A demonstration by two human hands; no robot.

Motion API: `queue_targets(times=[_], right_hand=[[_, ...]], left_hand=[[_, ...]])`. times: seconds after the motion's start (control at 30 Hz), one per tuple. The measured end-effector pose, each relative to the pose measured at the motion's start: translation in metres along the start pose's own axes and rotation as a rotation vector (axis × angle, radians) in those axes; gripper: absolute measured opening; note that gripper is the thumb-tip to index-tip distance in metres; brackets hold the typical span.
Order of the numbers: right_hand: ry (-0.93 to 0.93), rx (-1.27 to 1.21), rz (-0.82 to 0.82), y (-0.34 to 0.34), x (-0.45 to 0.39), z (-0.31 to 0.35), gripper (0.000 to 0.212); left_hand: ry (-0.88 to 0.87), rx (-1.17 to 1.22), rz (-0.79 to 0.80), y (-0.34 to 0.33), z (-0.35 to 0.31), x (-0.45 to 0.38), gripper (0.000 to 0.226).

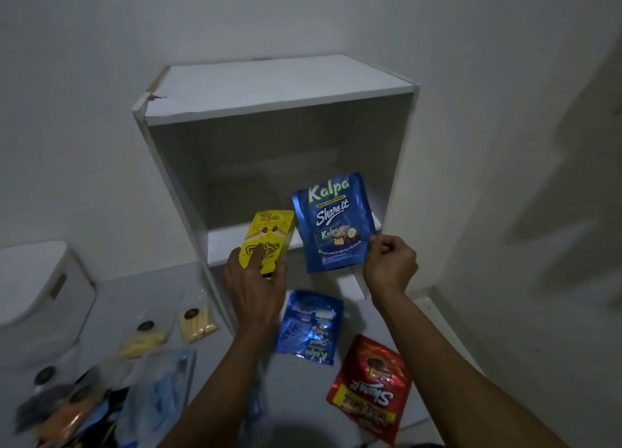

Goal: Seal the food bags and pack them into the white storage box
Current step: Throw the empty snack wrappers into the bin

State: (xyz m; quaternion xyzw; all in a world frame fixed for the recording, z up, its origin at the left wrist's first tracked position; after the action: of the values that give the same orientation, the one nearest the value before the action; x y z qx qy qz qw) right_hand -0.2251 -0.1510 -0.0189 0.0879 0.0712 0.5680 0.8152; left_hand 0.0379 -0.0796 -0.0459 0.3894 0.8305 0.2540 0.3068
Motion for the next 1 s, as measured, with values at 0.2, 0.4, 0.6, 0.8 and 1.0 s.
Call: queue_targets(times=[0.2,0.4,0.6,0.8,1.0], right_hand=[[0.155,0.069,-0.028,0.105,0.038,-0.007,0.014],[0.113,0.138,-0.116,0.240,0.082,-0.074,0.015],[-0.036,0.227,-0.271,0.370,0.115,-0.155,0.014],[-0.207,0.330,-0.343,0.433,0.153,-0.220,0.011],[-0.435,0.439,-0.322,0.421,0.184,-0.297,0.011]], left_hand=[[-0.046,0.064,0.009,-0.001,-0.040,0.082,0.043],[-0.146,0.079,0.085,-0.034,-0.102,0.205,0.041],[-0.262,0.080,0.325,-0.105,-0.150,0.309,0.045],[-0.325,0.018,0.560,-0.170,-0.160,0.380,0.046],[-0.352,-0.056,0.701,-0.226,-0.121,0.414,0.039]])
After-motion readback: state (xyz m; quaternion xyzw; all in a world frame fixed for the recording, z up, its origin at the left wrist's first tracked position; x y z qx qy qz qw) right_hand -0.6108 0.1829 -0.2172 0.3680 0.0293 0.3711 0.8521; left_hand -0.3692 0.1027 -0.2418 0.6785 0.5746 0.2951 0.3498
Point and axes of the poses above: each hand's wrist, its own x-axis away from the middle knuckle, its own y-axis out of the back of the hand, z = x × y, the point moved 7 cm from there along -x, towards the middle knuckle, and after that the axes turned 9 degrees about z, right-handed, at the moved point
